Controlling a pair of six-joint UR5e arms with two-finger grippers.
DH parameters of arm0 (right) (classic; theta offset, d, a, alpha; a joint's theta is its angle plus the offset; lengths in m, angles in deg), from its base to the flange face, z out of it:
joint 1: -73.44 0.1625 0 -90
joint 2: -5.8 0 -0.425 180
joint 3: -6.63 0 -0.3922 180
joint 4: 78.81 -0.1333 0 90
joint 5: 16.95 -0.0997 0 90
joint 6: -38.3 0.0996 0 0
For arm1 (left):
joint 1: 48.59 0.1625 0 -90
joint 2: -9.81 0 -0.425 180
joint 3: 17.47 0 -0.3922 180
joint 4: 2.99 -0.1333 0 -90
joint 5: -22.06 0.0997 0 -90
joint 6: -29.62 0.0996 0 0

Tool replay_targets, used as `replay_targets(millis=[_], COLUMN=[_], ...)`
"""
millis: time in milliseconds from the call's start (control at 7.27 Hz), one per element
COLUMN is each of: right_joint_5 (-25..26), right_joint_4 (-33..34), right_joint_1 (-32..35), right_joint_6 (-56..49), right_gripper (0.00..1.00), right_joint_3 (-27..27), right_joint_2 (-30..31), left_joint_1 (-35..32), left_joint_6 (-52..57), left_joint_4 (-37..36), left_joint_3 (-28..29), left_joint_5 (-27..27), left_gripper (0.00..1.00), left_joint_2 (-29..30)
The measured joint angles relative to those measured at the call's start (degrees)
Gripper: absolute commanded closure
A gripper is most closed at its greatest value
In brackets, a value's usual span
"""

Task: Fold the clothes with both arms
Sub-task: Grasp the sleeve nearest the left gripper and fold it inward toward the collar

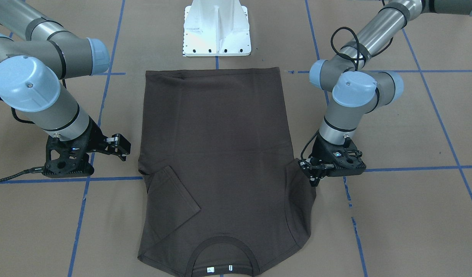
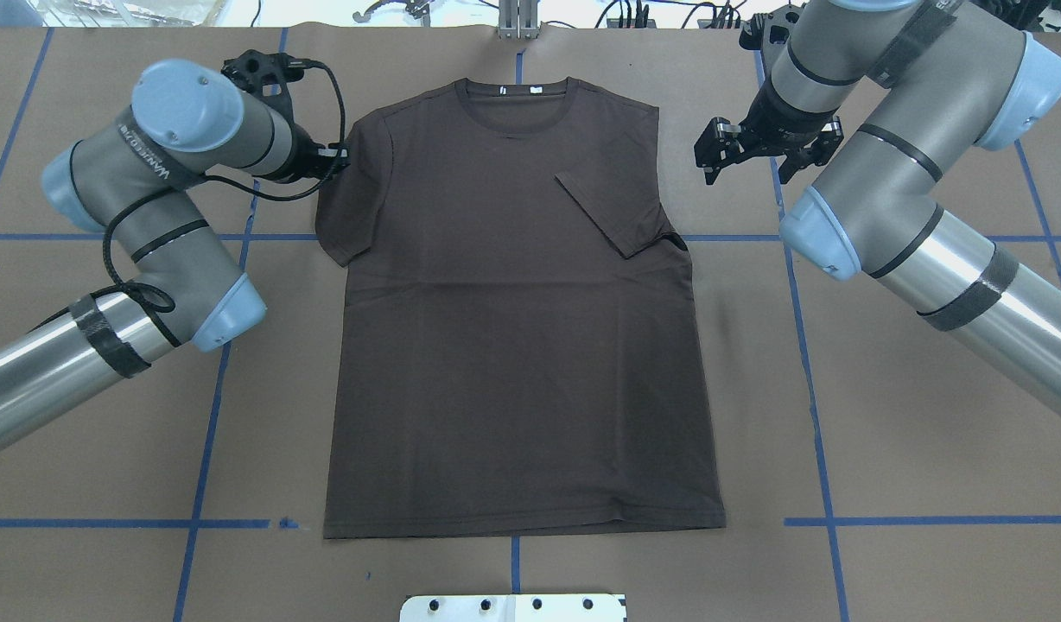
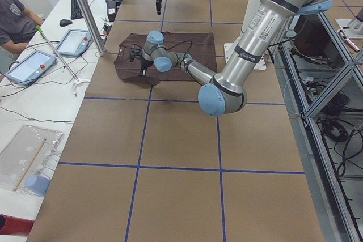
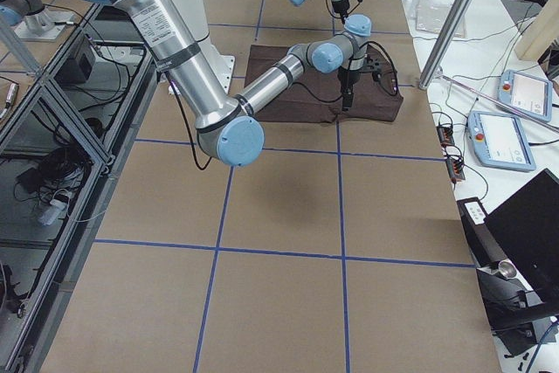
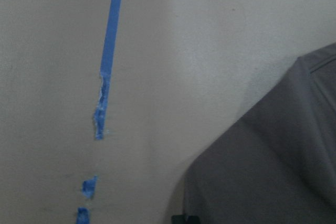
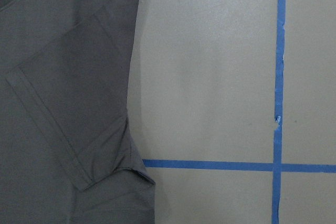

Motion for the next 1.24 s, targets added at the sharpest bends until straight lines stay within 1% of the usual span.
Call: replay_targets(millis=[138,275,413,550,688,826,963,1238], right_joint_5=[0.00,0.00,0.02,0.06,0.10,0.14,0.19,0.18], right_joint_4=[0.00,0.00,0.00,0.00,0.00,0.00,0.00,-0.06], right_joint_1=[-0.02,-0.06,-0.12,-0.19,-0.30,-0.40,-0.51,-0.69], right_joint_6=[-0.01,-0.05,-0.07,-0.07,-0.09,-0.13,-0.15,-0.14], right_gripper=[0.00,0.00,0.00,0.00,0.00,0.00,0.00,0.00], right_joint_3=[0.00,-0.03,-0.15,-0.34,-0.54,-0.72,-0.88,-0.95], right_joint_2=[0.07,0.10,0.13,0.13,0.13,0.13,0.13,0.22], left_joint_1=[0.75,1.67,2.74,3.58,4.61,5.43,5.87,6.02], left_joint_6=[-3.60,-6.80,-9.54,-11.19,-11.90,-12.20,-12.23,-12.06], left_joint_4=[-0.99,-0.59,2.08,6.32,9.80,11.51,12.37,13.70], left_joint_3=[2.66,8.74,16.07,22.22,26.11,27.95,28.62,27.23], left_joint_5=[-0.37,-0.45,-0.38,0.07,1.47,2.97,3.67,3.65], left_gripper=[1.00,1.00,1.00,1.00,1.00,0.05,0.00,0.00], left_joint_2=[3.94,9.77,15.24,18.41,19.60,19.99,20.11,20.15])
